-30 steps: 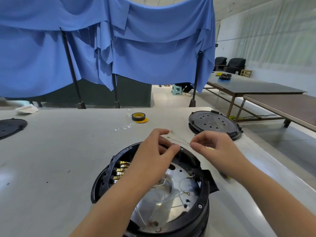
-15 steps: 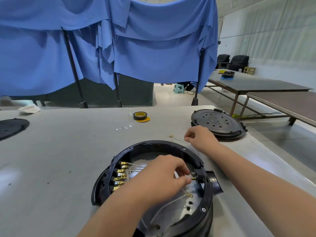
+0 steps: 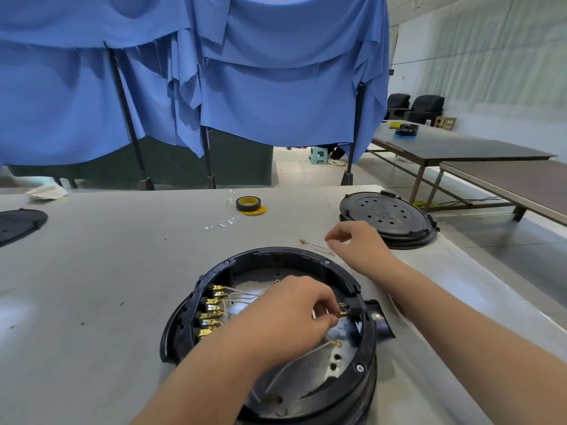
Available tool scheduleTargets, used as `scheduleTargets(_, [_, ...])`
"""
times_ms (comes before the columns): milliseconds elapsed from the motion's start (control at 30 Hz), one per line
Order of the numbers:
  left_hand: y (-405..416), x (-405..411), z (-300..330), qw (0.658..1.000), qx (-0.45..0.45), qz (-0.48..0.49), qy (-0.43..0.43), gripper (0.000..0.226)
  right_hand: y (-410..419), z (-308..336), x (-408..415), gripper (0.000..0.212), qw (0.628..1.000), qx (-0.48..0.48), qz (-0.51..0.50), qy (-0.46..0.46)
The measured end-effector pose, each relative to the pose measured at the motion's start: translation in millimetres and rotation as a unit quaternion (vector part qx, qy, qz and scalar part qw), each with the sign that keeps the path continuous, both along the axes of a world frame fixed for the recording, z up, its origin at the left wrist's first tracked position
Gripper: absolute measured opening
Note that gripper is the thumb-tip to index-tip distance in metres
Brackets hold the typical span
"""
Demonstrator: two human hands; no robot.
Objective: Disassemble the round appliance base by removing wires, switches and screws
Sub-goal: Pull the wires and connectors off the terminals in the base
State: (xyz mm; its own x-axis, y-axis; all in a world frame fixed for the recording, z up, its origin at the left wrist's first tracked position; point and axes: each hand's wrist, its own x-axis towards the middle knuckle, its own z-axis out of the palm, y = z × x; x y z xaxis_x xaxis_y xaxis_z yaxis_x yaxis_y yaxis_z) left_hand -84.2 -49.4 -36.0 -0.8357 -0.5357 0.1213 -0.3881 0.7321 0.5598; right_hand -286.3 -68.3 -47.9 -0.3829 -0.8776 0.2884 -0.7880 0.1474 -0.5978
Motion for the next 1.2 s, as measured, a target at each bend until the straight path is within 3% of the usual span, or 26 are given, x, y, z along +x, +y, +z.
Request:
scheduleTargets(433, [7.6, -4.2, 6.9, 0.998, -0.062, 0.029, -0.001, 0.010, 75.8, 1.1, 53.6, 0.020, 0.955, -0.069, 0.012, -0.289])
scheduleTargets(600, [11.7, -5.8, 10.8, 0.994, -0.104, 0.031, -0.015, 0.012, 79.7, -5.6, 56.7, 0.028, 0.954, -0.091, 0.025, -0.285])
scheduleTargets(933, [8.6, -6.7, 9.2, 0.998, -0.045, 0.043, -0.015, 0.008, 79.6, -8.7, 54.2, 0.029, 0.951, -0.101, 0.031, -0.291])
scheduleTargets(1200, [8.2, -7.3, 9.3, 0.997, -0.077, 0.021, -0.010, 0.007, 80.1, -8.5, 54.1, 0.026, 0.951, -0.099, 0.030, -0.291])
